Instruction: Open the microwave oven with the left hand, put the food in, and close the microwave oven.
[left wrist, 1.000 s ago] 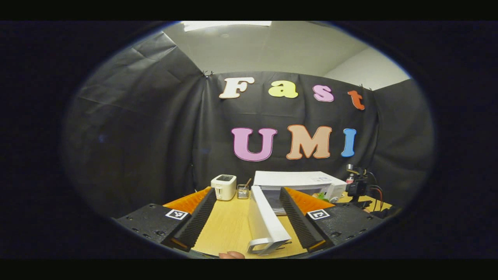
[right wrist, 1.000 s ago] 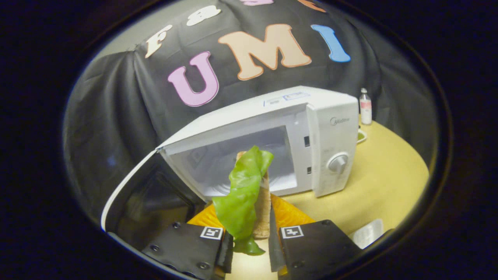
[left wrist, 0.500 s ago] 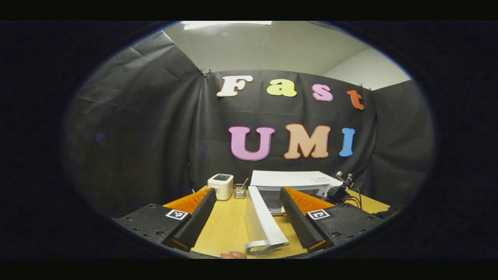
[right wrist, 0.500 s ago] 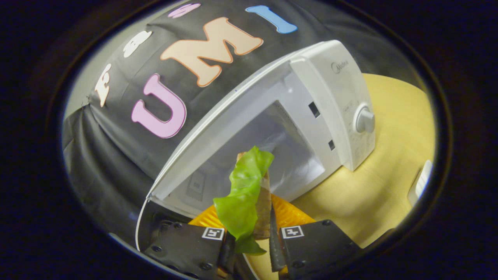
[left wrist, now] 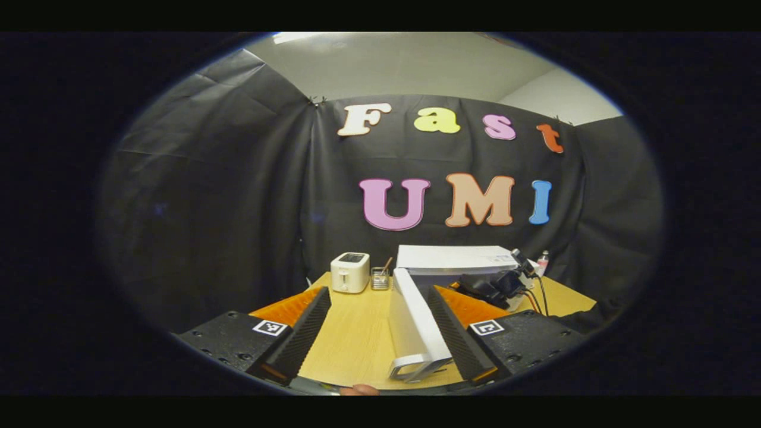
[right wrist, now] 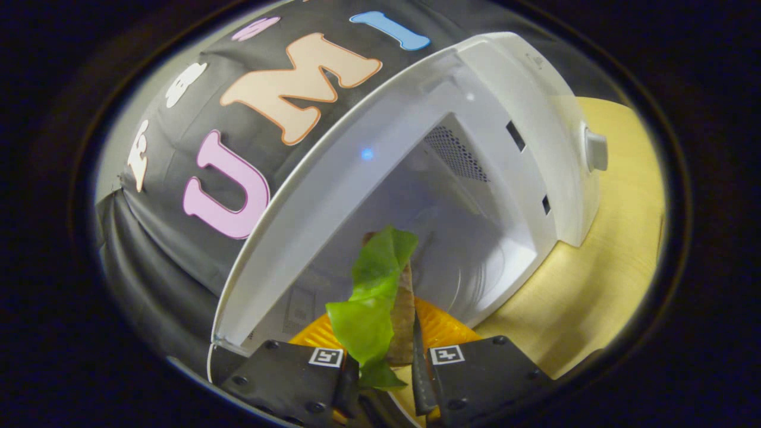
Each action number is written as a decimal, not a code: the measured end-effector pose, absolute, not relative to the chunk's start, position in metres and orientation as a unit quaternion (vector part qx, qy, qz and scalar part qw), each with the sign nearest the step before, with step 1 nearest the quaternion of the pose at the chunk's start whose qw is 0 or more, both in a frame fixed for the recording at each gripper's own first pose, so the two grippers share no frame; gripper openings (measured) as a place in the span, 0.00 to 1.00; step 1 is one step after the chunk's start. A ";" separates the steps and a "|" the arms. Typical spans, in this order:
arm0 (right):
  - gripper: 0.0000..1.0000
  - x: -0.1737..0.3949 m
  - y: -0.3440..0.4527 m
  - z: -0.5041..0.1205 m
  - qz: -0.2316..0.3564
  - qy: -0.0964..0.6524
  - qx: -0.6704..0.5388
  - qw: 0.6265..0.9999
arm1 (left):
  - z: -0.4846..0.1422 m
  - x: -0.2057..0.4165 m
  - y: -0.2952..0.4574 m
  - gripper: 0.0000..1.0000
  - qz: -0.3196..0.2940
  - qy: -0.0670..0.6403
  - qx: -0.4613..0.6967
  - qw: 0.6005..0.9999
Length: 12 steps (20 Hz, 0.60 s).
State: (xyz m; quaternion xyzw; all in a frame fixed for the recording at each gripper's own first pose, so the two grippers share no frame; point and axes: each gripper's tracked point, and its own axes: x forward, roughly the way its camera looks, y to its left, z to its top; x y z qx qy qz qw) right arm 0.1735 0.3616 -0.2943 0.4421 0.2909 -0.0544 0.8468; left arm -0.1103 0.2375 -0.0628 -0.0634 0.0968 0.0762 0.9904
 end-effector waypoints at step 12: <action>0.38 0.205 0.376 -0.316 -0.066 0.276 0.443 0.850 | -0.071 -0.115 0.272 0.95 0.115 0.109 -0.016 0.987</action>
